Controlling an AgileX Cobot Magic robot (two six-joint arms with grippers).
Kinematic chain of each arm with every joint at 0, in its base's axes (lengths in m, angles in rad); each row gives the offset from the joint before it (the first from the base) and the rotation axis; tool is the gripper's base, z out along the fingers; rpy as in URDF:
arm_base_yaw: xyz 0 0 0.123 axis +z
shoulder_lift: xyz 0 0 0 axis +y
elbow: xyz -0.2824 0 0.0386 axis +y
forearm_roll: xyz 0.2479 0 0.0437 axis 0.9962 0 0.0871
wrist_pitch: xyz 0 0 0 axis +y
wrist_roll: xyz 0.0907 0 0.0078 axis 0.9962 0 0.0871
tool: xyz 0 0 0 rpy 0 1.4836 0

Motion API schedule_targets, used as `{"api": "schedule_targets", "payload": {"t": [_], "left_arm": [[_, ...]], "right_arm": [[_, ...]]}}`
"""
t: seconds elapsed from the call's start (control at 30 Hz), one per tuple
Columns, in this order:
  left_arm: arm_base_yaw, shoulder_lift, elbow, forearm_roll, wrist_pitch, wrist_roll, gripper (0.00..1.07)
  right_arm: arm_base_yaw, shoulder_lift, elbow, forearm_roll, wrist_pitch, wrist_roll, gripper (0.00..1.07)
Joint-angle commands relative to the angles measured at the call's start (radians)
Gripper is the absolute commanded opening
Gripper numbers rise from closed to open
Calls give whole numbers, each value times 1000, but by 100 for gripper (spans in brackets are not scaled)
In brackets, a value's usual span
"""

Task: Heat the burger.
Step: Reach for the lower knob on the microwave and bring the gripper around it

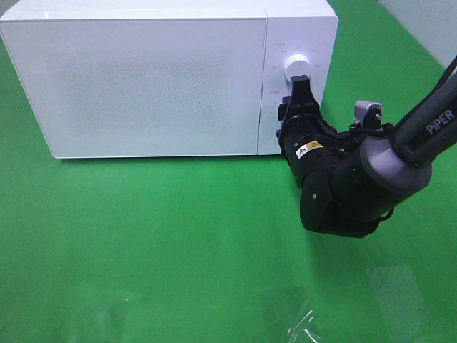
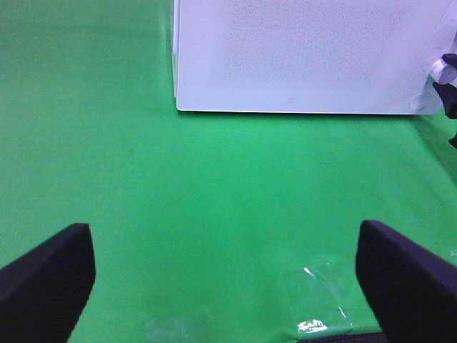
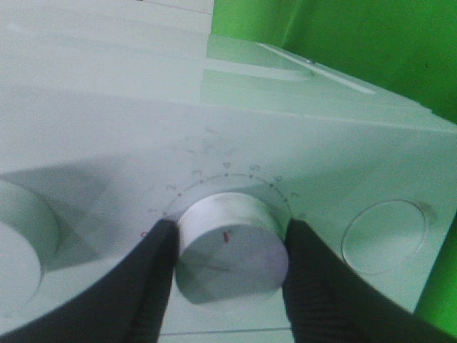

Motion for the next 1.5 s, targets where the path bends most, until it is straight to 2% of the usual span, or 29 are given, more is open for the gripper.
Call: {"api": "schedule_targets", "payload": {"t": [0.03,0.47,0.87,1.1,1.2,1.37,1.43,1.47,1.5], "left_arm": [[2,-17,5,-4,-2,1,91],[2,-17,5,-4,-2,1,91],[2,-17,5,-4,-2,1,91],[2,-17,5,-4,-2,1,91],[2,-17,5,-4,-2,1,91],[2,-17,5,-4,-2,1,91],[2,-17,5,-4,-2,1,91],[2,-17,5,-4,-2,1,91],[2,-17,5,-4,-2,1,91]], "right_arm": [[8,-10,-44,-234,-226,212,1],[8,-7,-44,-234,-221,227,2],[8,-7,-44,-205,-218,214,11],[8,-7,-44,-136,-213,184,24],[8,-7,-41,-74,-205,146,35],[8,-7,-41,-11,-173,113,45],[8,-7,-40,26,-161,78,55],[8,-7,-40,26,-161,78,55],[8,-7,-33,35,-161,65,60]]}}
